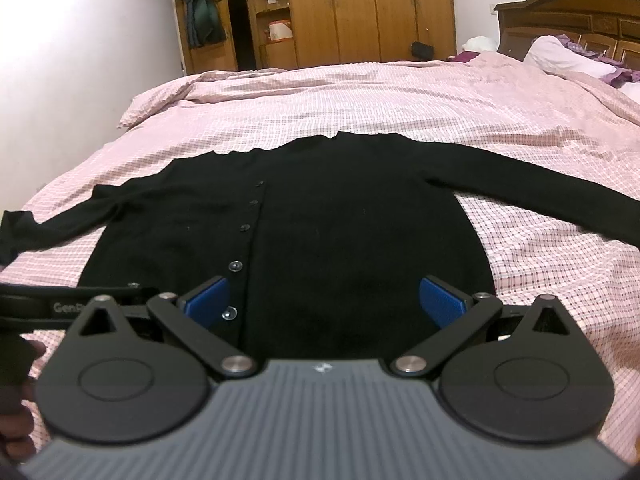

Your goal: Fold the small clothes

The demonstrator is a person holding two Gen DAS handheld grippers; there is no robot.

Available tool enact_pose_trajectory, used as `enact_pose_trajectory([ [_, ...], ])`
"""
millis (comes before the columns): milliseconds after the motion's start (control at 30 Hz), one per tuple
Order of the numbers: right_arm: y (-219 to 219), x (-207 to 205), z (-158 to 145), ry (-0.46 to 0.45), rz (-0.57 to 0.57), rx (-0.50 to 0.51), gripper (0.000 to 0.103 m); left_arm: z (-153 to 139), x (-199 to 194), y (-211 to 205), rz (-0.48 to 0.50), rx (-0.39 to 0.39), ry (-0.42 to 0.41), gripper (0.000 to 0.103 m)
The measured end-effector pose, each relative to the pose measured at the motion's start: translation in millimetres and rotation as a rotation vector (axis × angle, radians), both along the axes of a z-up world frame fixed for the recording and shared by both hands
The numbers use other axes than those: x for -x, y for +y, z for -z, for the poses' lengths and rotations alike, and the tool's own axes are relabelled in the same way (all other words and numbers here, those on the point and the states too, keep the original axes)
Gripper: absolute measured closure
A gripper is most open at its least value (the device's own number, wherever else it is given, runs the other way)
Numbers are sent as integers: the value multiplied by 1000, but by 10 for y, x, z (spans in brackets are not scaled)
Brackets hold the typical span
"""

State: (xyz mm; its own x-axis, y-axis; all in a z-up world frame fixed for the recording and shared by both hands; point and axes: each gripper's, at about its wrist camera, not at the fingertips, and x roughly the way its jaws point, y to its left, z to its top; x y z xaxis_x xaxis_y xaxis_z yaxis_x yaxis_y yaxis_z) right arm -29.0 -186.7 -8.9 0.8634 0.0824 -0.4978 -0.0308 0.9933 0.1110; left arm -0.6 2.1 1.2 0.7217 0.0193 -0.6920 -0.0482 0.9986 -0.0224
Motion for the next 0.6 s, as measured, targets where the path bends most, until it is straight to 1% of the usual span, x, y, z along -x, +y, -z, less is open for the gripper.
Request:
enact_pose_trajectory([
  [600, 16, 16, -9, -7, -3, 6, 0, 0, 10, 4, -3, -3, 2, 0],
])
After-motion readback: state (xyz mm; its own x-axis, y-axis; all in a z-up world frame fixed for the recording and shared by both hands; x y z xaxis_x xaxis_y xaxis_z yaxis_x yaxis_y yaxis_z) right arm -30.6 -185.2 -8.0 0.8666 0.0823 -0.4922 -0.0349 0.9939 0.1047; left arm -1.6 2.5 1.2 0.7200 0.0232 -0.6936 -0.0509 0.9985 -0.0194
